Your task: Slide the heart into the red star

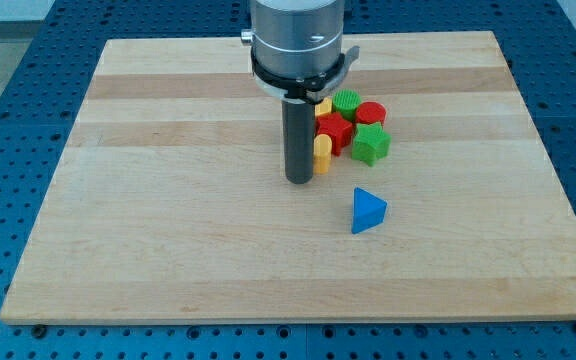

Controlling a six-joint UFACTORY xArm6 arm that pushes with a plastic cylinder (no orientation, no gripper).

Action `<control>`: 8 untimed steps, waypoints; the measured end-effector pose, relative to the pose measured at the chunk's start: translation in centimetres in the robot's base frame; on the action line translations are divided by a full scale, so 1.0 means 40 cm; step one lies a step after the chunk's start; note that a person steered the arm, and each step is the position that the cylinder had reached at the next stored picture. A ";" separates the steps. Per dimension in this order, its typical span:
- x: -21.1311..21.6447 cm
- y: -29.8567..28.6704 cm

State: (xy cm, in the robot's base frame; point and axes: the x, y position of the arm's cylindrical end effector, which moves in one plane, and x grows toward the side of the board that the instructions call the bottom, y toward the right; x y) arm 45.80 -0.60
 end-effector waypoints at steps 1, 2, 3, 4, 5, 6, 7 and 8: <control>0.000 -0.016; 0.000 -0.018; -0.006 -0.018; -0.015 -0.018; -0.018 -0.018; -0.028 -0.018; -0.002 -0.018; 0.057 -0.005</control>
State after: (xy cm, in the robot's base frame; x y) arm 48.07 -0.80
